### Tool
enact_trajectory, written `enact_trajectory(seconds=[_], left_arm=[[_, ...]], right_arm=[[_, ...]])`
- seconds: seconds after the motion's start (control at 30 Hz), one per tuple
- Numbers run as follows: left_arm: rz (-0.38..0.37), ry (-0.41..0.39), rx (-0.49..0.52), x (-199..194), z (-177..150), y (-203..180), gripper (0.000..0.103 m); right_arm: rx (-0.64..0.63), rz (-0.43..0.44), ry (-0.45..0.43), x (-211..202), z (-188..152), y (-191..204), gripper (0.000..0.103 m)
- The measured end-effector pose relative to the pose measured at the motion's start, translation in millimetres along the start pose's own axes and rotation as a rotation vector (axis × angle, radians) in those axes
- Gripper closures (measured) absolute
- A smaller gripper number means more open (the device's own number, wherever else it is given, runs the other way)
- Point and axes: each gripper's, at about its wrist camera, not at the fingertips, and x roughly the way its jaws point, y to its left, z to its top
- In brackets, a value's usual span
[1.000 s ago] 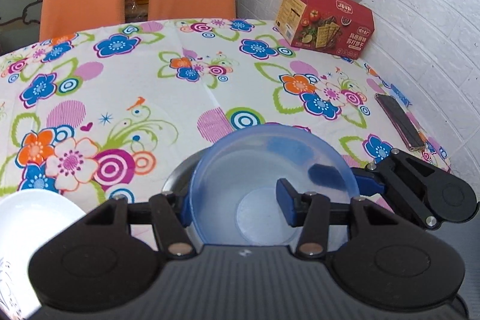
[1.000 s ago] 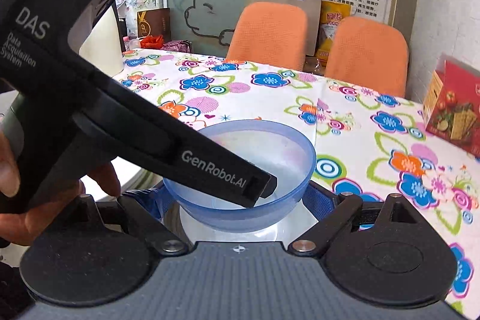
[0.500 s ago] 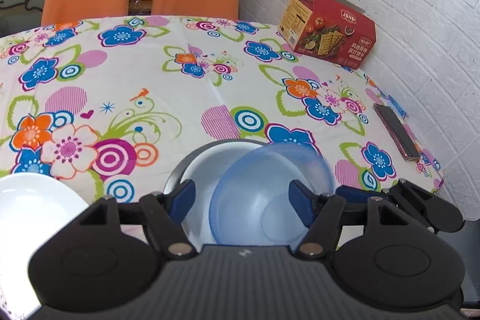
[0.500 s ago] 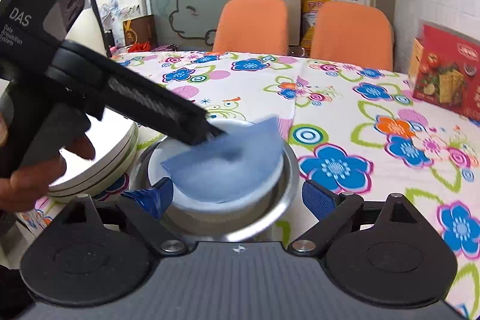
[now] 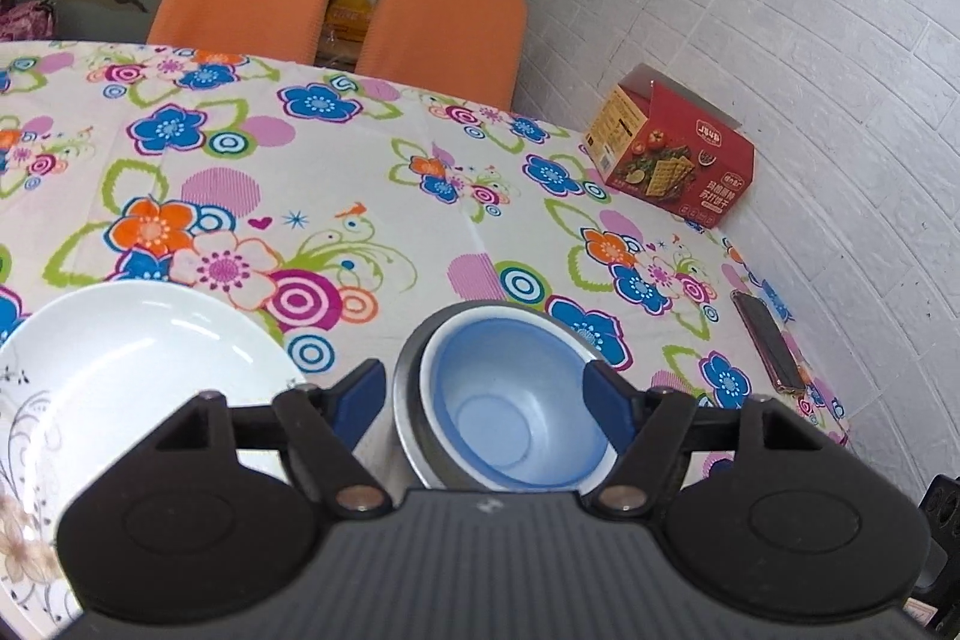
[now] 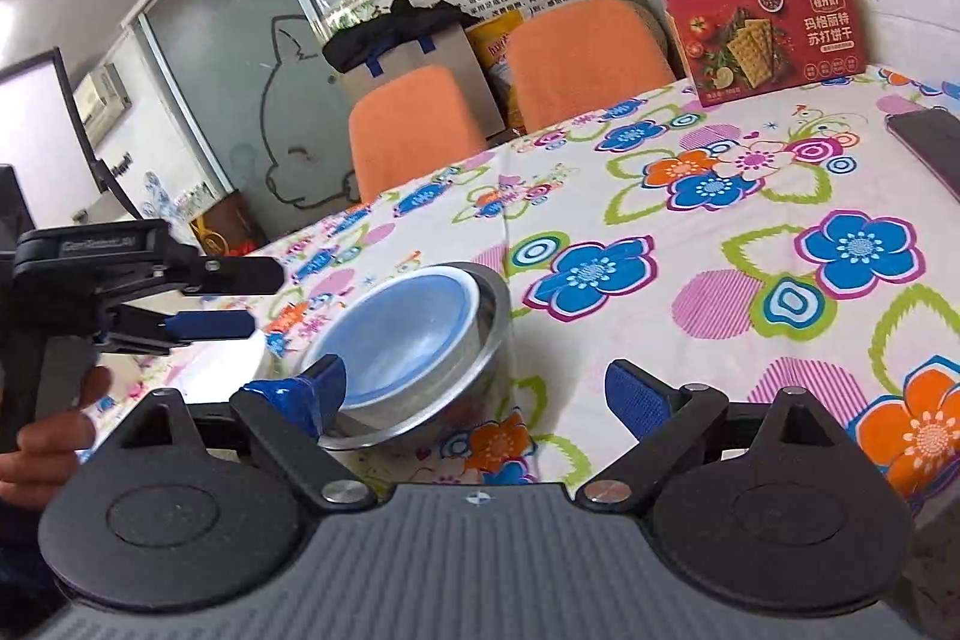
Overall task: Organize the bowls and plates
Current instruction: 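Grasp the steel bowl rim holding the nested bowls with the left tool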
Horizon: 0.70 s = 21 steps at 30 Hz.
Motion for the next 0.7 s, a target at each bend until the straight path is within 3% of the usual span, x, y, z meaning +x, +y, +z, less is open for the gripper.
enact_trajectory(seconds=[0.3, 0.47, 0.7], left_arm=[[0.031, 0.029, -0.007, 7, -4, 8, 0.031], [0.056, 0.052, 0.093, 26, 9, -2, 0.031], [0.122, 0.187, 0.264, 68, 30, -2, 0.030]], right_arm=[[0.027, -0.002, 0.021, 5, -7, -4, 0.022], [0.039, 0.003, 0.019, 11, 3, -3, 0.022], [-0.086, -0.019, 0.078, 42, 17, 14, 0.022]])
